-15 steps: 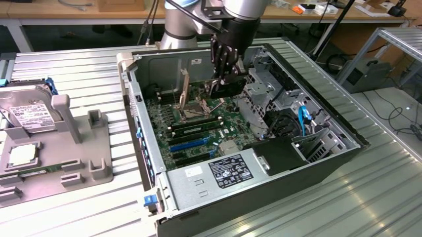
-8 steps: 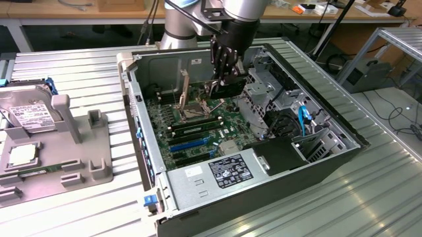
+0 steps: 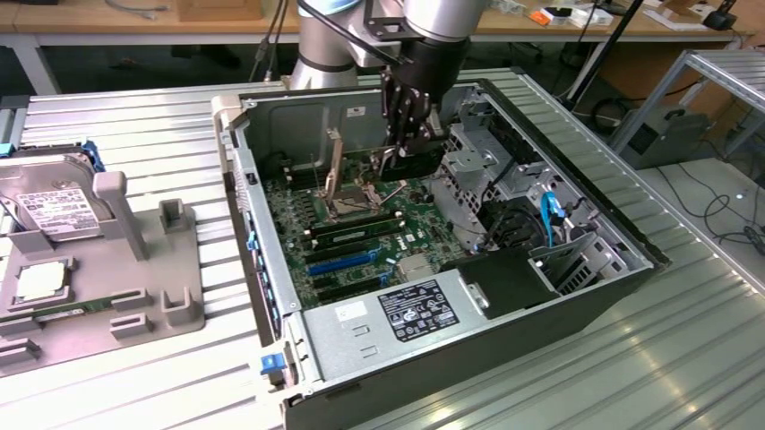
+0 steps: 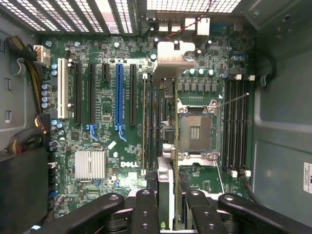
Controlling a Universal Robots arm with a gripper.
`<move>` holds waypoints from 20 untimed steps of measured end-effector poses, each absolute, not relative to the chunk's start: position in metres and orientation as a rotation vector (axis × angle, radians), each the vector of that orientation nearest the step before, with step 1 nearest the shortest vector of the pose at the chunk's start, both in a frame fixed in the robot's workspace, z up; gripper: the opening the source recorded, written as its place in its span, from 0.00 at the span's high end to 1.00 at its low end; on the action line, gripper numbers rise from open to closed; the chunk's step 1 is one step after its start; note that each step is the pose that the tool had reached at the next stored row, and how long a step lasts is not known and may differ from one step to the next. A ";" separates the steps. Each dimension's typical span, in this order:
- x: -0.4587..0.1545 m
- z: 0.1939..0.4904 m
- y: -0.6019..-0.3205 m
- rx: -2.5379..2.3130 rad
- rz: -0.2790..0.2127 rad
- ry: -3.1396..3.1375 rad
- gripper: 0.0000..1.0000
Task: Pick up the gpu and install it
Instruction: 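Insert the gpu into the slot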
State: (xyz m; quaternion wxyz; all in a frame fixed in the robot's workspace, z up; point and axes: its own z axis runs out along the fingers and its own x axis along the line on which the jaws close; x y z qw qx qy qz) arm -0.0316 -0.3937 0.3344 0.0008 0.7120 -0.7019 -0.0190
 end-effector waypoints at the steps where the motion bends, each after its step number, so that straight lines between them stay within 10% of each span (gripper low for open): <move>1: -0.032 0.334 -0.394 2.236 -0.059 -2.204 0.73; 20: -0.032 0.329 -0.394 2.236 -0.060 -2.204 0.73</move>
